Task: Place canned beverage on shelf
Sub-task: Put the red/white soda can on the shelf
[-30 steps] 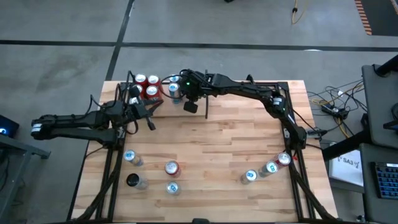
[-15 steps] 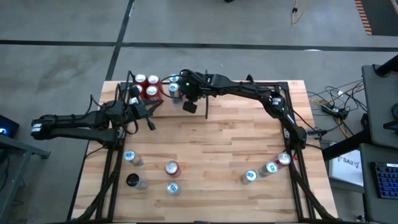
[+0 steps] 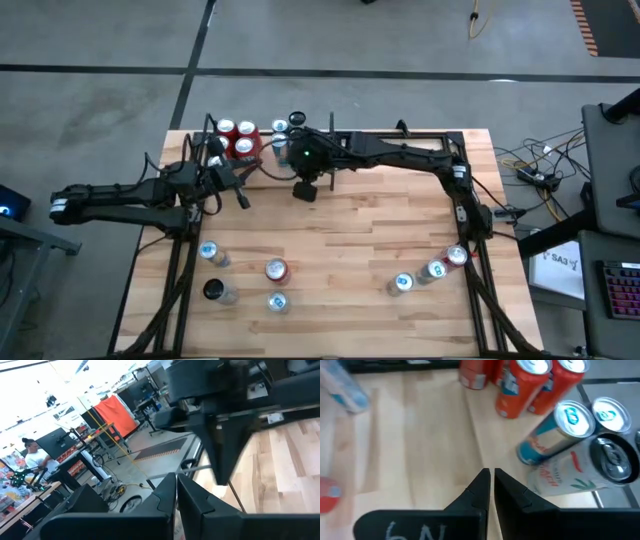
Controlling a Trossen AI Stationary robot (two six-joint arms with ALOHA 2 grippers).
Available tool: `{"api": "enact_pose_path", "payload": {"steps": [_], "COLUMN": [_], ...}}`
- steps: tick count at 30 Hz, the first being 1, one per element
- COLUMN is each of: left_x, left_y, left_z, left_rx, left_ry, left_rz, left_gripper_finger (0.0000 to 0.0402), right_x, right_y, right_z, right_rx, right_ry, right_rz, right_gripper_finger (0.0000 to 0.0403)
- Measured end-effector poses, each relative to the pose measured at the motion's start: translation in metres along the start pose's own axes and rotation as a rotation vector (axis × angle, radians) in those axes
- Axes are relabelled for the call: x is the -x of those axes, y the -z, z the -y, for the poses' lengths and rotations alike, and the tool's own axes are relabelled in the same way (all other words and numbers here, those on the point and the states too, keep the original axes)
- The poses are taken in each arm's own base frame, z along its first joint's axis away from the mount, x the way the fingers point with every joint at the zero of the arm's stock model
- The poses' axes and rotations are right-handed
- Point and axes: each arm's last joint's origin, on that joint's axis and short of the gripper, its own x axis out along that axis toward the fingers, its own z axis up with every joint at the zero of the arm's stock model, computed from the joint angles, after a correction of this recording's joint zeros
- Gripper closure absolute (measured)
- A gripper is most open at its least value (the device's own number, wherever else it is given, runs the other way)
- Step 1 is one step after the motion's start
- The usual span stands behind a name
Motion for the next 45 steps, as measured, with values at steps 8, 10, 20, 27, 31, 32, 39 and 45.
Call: {"api": "enact_pose_path", "payload": {"steps": [8,10,20,27,31,32,39,45], "left_x": [0.0,0.0,0.001,0.001,0.001,0.001,0.0,0.0], "left_y": [-0.005,-0.005,-0.005,-0.005,-0.005,-0.005,-0.005,-0.005], "left_z": [-0.003,-0.003,-0.003,-0.003,-0.004,-0.004,-0.003,-0.003], "left_rx": [0.009,0.008,0.001,-0.016,-0.022,-0.023,-0.025,-0.025], "left_ry": [-0.011,-0.01,-0.009,-0.013,-0.015,-0.016,-0.016,-0.016], "left_rz": [0.02,0.019,0.022,0.02,0.019,0.019,0.016,0.016], "left_gripper_finger": [0.0402,0.0402,0.0402,0.0402,0.0402,0.0402,0.0402,0.0402], "right_x": [0.074,0.088,0.114,0.113,0.108,0.109,0.123,0.153], "right_y": [-0.002,0.004,0.048,0.065,0.081,0.086,0.128,0.167], "right_z": [-0.01,-0.011,-0.021,-0.039,-0.051,-0.054,-0.064,-0.078], "right_rx": [-0.169,-0.262,-0.618,-0.663,-0.641,-0.641,-0.713,-0.865], "right_ry": [-0.03,-0.042,-0.031,-0.104,-0.071,-0.07,0.017,0.088], "right_rz": [0.01,-0.043,-0.521,-0.652,-0.713,-0.728,-0.83,-0.85], "right_gripper_finger": [0.039,0.039,0.039,0.039,0.039,0.039,0.039,0.039]}}
